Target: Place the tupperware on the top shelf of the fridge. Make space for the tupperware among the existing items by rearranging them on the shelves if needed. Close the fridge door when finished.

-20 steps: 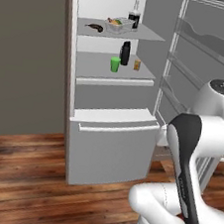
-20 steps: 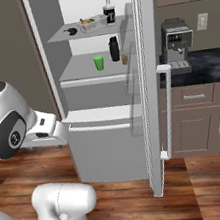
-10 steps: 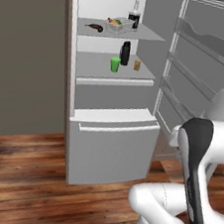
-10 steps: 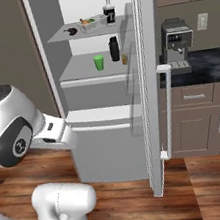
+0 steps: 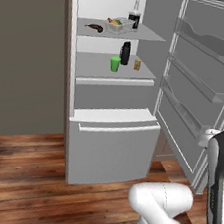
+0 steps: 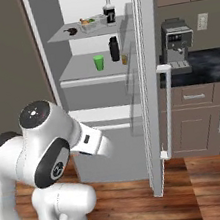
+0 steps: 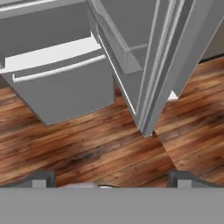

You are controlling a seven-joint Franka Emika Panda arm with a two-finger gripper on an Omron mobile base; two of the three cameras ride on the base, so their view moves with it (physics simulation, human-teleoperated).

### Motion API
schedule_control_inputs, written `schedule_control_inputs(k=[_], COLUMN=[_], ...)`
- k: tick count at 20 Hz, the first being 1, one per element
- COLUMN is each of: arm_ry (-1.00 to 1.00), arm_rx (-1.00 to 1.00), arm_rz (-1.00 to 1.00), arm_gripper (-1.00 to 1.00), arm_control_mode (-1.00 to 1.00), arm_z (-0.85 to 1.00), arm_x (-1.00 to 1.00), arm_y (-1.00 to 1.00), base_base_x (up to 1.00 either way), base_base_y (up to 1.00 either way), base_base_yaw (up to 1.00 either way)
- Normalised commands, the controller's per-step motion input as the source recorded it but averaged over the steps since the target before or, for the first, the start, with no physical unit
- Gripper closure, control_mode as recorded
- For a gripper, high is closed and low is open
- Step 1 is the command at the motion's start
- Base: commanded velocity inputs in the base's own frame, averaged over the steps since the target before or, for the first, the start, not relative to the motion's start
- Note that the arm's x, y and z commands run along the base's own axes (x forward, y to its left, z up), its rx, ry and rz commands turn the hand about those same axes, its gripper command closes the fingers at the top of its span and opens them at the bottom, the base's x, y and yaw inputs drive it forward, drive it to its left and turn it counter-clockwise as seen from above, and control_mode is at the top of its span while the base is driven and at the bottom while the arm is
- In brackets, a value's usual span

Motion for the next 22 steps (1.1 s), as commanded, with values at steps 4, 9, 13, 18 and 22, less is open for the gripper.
schedule_control_inputs(k=[4, 9, 13, 18, 22], arm_ry=[-0.12, -0.05, 0.00, 0.00, 0.00], arm_rx=[0.05, 0.14, 0.18, 0.20, 0.20], arm_rz=[-0.10, -0.10, -0.10, -0.08, -0.06], arm_gripper=[-1.00, -1.00, -1.00, -1.00, -1.00], arm_control_mode=[-1.00, -1.00, -1.00, -1.00, -1.00], arm_z=[-0.12, -0.12, -0.04, -0.06, -0.13], arm_x=[0.20, 0.58, 0.72, 0.67, 0.57], arm_y=[-0.95, -1.00, -0.97, -0.90, -0.82], base_base_x=[0.00, 0.00, 0.00, 0.00, 0.00], base_base_y=[0.00, 0.00, 0.00, 0.00, 0.00], base_base_yaw=[0.00, 0.00, 0.00, 0.00, 0.00])
